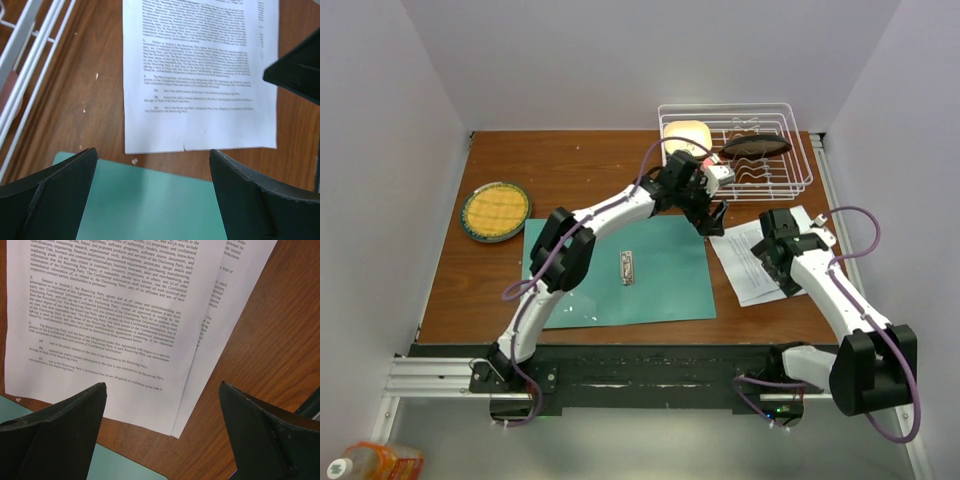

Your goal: Put the files into the folder

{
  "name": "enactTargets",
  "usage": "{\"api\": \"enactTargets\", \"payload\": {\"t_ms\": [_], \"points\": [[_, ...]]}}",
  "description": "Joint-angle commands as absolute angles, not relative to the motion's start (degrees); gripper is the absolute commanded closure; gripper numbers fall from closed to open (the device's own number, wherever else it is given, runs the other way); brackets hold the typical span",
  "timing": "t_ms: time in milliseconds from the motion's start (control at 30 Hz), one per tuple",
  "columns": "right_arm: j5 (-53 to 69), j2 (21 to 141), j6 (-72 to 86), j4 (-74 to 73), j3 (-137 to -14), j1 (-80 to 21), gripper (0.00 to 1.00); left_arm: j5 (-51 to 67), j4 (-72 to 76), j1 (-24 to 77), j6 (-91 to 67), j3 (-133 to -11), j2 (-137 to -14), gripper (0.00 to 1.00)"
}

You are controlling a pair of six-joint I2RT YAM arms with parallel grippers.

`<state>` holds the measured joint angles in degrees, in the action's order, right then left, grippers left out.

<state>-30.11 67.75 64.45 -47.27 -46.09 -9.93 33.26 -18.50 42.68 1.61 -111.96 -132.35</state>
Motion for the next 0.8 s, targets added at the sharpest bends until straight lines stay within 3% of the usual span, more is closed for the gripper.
{"api": "enactTargets", "payload": {"t_ms": [0,767], "points": [[-28.3,68.1,64.7,-47.1,-46.4,-8.2,0.01,28.6,-15.6,44.3,0.4,-118.9,-136.6,0.0],[-23.0,69.0,71.5,-31.2,-33.9,-8.0,0.11,15.3,-12.9,49.7,4.7,-119.4,-144.8,0.0]]}}
